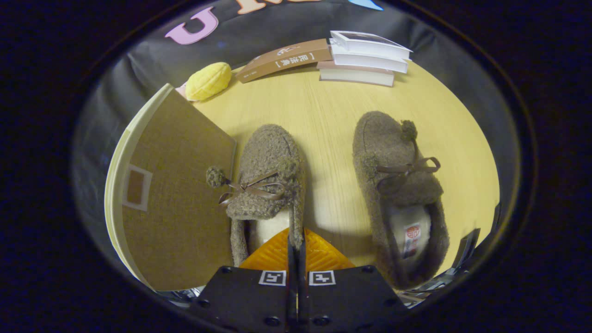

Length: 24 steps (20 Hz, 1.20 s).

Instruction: Open the storage box then place both shoes into the box .Put the left shoe in first, then the right shoe, with the right side of both shoes facing outward in a uniform manner.

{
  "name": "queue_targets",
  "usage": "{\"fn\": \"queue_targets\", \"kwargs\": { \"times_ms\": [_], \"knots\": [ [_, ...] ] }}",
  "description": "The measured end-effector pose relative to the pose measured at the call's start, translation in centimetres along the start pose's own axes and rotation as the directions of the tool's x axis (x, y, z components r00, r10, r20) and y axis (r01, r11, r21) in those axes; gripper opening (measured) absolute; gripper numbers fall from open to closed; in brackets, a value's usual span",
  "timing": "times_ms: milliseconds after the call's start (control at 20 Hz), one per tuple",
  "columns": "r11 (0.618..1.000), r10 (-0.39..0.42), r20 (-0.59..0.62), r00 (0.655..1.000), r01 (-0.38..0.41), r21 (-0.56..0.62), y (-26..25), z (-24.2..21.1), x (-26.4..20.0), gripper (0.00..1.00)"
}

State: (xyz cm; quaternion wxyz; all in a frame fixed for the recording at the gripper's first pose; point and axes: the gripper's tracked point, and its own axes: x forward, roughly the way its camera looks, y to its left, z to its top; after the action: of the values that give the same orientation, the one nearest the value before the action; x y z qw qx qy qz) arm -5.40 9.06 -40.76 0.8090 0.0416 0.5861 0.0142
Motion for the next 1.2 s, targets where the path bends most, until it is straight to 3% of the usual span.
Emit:
{"fn": "queue_targets", "kwargs": {
  "times_ms": [300, 550, 950, 1200],
  "knots": [
    [0.996, 0.053, 0.05, 0.997, -0.056, 0.07, 0.6, 1.3, -1.3, 0.04],
    [0.972, 0.152, 0.097, 0.984, -0.167, 0.168, 2.5, 3.2, -5.3, 0.03],
    [0.914, 0.322, 0.202, 0.925, -0.359, 0.19, 7.7, 7.2, -14.2, 0.03],
    [0.848, 0.474, 0.157, 0.866, -0.497, 0.183, 14.1, 6.8, -16.5, 0.03]
  ]
}}
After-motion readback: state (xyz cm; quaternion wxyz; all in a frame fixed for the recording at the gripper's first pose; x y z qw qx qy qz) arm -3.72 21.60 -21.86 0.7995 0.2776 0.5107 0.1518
